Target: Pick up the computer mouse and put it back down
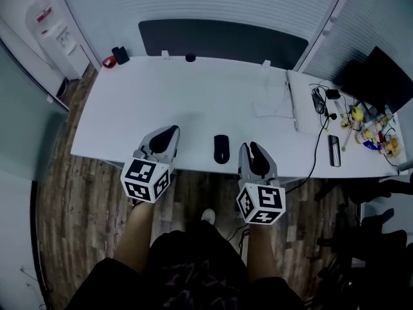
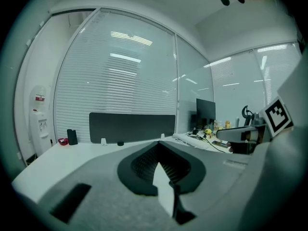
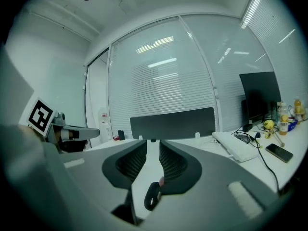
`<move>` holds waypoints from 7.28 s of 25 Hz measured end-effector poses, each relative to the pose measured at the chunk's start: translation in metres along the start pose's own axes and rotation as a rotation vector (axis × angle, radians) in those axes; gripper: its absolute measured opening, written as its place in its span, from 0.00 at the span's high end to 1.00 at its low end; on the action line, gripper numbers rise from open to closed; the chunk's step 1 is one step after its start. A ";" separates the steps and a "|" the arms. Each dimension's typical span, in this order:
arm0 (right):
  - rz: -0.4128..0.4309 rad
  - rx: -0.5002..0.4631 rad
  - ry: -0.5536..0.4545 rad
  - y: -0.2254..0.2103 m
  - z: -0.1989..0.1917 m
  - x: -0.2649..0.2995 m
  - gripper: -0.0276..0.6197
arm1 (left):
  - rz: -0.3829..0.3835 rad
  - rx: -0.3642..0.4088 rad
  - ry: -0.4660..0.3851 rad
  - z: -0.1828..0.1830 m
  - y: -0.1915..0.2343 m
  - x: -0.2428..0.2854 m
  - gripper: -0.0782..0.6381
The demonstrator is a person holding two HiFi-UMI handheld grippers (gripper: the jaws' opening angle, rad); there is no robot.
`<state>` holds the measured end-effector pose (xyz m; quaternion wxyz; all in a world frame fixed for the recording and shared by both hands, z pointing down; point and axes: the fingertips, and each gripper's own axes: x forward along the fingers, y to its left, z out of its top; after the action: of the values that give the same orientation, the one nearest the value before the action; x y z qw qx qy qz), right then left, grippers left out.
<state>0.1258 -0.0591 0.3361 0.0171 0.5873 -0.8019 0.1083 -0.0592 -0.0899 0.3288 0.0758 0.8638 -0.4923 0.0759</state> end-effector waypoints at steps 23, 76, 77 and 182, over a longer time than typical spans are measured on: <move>0.070 0.003 0.290 0.003 -0.084 0.082 0.53 | 0.015 -0.069 0.096 -0.043 0.039 0.066 0.89; -0.037 -0.085 0.678 -0.004 -0.230 0.147 0.46 | -0.040 -0.220 0.319 -0.179 0.077 0.122 0.89; -0.039 -0.085 0.675 -0.004 -0.229 0.146 0.46 | -0.040 -0.219 0.319 -0.179 0.077 0.121 0.89; 0.006 -0.095 -0.119 -0.011 0.102 0.066 0.47 | 0.057 0.073 -0.174 0.098 0.028 0.036 0.89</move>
<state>0.1258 -0.1435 0.2486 -0.0033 0.5888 -0.8075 0.0350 -0.0593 -0.1547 0.2420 -0.0009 0.8551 -0.5181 0.0204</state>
